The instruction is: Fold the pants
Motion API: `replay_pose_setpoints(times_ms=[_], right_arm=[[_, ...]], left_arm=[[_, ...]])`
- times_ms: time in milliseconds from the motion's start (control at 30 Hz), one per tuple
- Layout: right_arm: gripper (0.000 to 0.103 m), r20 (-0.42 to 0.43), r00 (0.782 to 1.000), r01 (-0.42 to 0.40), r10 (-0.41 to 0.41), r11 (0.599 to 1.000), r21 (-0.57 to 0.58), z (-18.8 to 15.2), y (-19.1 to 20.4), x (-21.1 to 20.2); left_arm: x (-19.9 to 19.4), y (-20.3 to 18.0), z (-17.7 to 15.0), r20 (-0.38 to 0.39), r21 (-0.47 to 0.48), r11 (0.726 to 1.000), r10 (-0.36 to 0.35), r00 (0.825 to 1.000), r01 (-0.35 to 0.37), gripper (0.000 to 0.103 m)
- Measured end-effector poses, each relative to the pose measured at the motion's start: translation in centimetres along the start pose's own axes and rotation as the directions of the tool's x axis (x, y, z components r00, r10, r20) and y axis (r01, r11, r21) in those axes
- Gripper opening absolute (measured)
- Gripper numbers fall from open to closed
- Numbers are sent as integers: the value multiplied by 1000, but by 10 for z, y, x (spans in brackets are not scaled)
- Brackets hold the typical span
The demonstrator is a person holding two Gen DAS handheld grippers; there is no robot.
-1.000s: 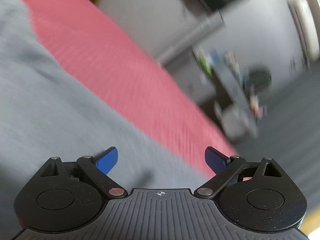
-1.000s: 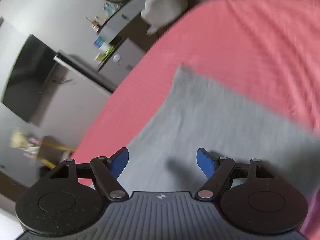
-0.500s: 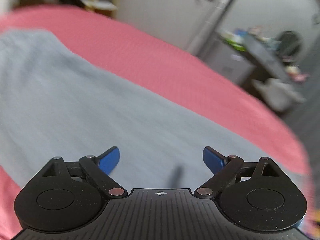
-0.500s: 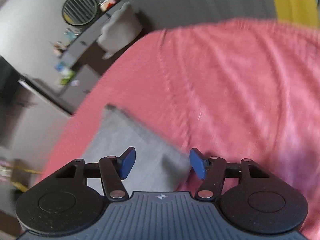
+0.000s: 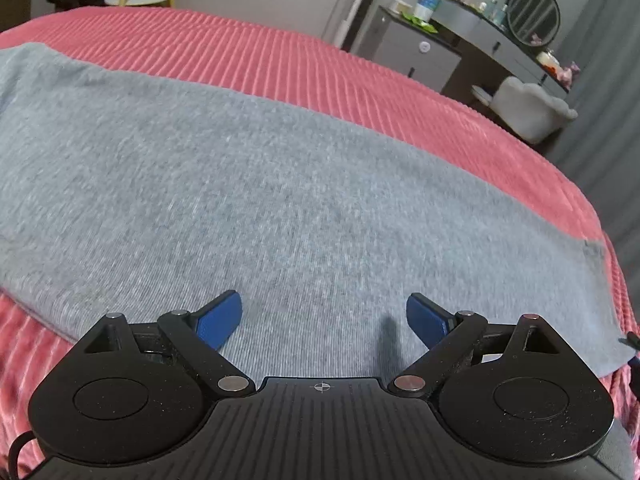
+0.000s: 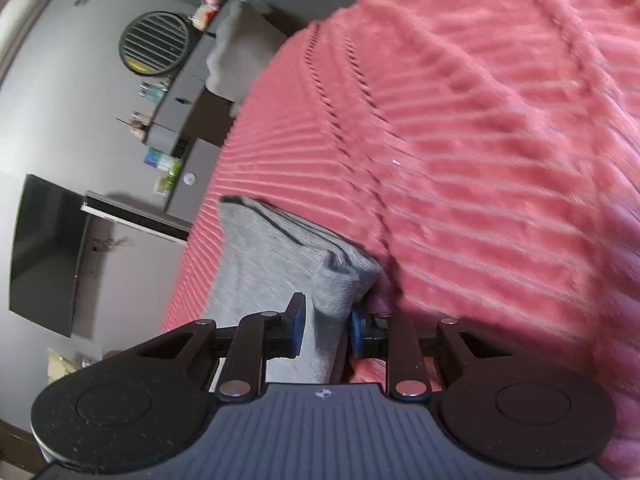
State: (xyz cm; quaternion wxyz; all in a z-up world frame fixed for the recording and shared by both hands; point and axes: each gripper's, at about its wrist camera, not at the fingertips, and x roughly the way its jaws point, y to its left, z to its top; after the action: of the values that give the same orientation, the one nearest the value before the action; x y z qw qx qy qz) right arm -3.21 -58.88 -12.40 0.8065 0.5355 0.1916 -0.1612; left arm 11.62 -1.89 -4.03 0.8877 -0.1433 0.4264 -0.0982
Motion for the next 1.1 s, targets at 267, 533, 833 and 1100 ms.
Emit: replay_pose_setpoints(times_ms=[267, 533, 833, 1100], right_arm=[[51, -17, 998, 54, -56, 992, -115, -8, 6, 18], [10, 35, 998, 63, -57, 981, -184, -12, 16, 8], [9, 132, 978, 206, -162, 860, -467, -32, 100, -3], [10, -152, 987, -158, 54, 504, -849, -168, 246, 5]], left_arm=[[12, -13, 4, 12, 23, 1000, 16, 1000, -16, 96], [6, -10, 4, 20, 7, 1000, -12, 1000, 12, 96], [4, 3, 9, 26, -63, 998, -4, 1000, 5, 95], [-9, 24, 12, 35, -176, 980, -85, 996, 90, 92]])
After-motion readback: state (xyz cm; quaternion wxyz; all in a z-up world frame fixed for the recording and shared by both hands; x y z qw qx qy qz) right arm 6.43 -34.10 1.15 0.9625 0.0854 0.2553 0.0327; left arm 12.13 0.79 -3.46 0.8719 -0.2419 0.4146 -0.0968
